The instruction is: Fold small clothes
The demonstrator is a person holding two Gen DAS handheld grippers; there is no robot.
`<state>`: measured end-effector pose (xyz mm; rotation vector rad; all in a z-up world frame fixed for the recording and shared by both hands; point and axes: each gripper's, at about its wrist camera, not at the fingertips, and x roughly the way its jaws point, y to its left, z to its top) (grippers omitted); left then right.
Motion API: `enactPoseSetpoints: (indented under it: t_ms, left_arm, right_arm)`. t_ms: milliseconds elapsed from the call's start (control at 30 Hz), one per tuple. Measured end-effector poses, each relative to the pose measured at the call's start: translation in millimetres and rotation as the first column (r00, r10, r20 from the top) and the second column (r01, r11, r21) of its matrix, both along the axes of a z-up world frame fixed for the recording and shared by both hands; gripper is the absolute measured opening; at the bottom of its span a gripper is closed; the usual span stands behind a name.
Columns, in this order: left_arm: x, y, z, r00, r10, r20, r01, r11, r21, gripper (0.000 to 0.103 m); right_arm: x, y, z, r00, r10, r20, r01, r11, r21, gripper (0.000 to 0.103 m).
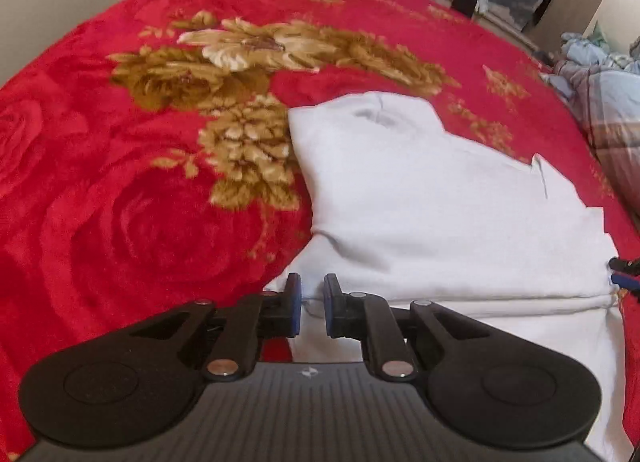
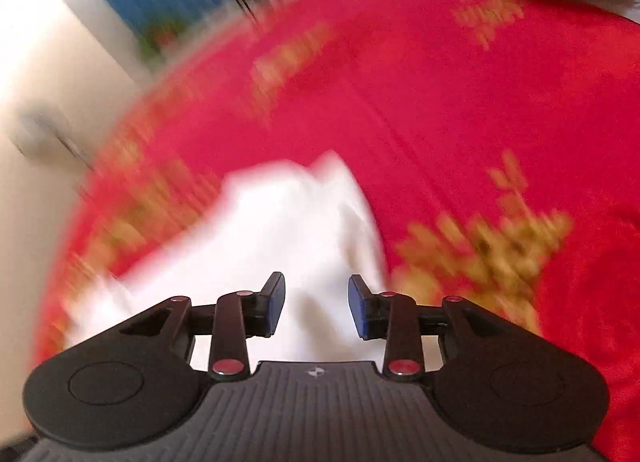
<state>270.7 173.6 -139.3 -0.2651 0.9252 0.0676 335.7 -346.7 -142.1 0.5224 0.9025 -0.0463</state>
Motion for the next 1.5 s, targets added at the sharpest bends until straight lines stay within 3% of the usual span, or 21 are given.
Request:
enactPoseSetpoints:
  t_ms: [100,200,267,300,367,400,467,567,767,900,1067,1167,1233,1300,1433,1500]
  left_arm:
    - [-4,2,16,0.998,0.020,0.058,-0.018,0.999,-0.029,0.014]
    - [-7,2,21,0.992,0.016,0.123,-0.008,0.998,-0.061,0.015]
    - [-1,-2,12,0.997,0.007,0.073,-0.005,1.000,-0.030,0.015]
    - [3,-4,5,1.000,0.004,0.007,-0.004,1.000,-0.013,0.014]
    - [-1,-5,9,1.000,0.015,0.007,-0.015,1.000,-0.023,0.015]
    - [-5,-9,19,1.000,0.003,0.030,-0.003,1.000,-0.003,0.019]
    - [-18,-20,39,0.992,-0.048,0.116,0.039,0.996,0.076,0.029]
    - [-45,-36,65,0.972,-0.102,0.211,0.066,0.983,0.171,0.031]
    - [-117,-49,110,0.950,-0.119,0.290,0.099,0.992,0.083,0.031]
    - [-176,-59,124,0.955,-0.122,0.270,0.113,0.992,0.050,0.031]
    - [-225,-65,90,0.976,-0.122,0.180,0.122,0.992,0.009,0.030]
    - [-239,-64,54,0.992,-0.100,0.075,0.102,0.995,-0.020,0.030]
    - [-241,-53,30,0.998,-0.047,-0.039,0.044,0.995,-0.094,0.030]
    - [-242,-43,11,0.991,-0.010,-0.134,-0.011,0.988,-0.153,0.030]
    - [-240,-38,-3,0.983,0.011,-0.185,-0.027,0.996,-0.085,0.030]
    - [-242,-34,-7,0.979,0.013,-0.202,-0.034,0.994,-0.102,0.030]
  right_arm:
    - [-2,-1,7,0.999,-0.031,0.020,0.032,0.998,-0.053,0.039]
    - [-6,-9,15,0.995,-0.041,0.091,0.041,0.999,-0.001,0.039]
    - [-4,-7,7,0.997,-0.027,0.067,0.027,1.000,-0.002,0.040]
    - [-3,-9,1,0.999,-0.022,0.025,0.023,1.000,-0.019,0.041]
    - [0,-13,-14,0.998,-0.032,-0.055,0.030,0.999,-0.045,0.041]
    - [-7,-9,-10,0.998,-0.052,-0.044,0.051,0.998,-0.030,0.041]
    - [-20,-9,7,0.998,-0.065,0.010,0.065,0.996,-0.059,0.041]
    - [-50,-7,44,0.991,-0.020,0.133,0.036,0.993,-0.116,0.041]
    - [-127,-27,114,0.963,0.006,0.268,0.022,0.995,-0.099,0.042]
    - [-188,-42,127,0.963,0.041,0.266,-0.016,0.995,-0.096,0.043]
    - [-238,-48,90,0.986,0.072,0.149,-0.059,0.994,-0.090,0.043]
    - [-246,-53,51,0.995,0.092,0.043,-0.088,0.993,-0.080,0.043]
    - [-248,-52,31,0.992,0.114,-0.054,-0.119,0.989,-0.092,0.043]
    - [-246,-56,21,0.990,0.107,-0.092,-0.115,0.990,-0.086,0.043]
    - [-239,-58,9,0.985,0.124,-0.123,-0.124,0.992,0.007,0.043]
    - [-237,-53,2,0.975,0.158,-0.154,-0.157,0.987,0.018,0.043]
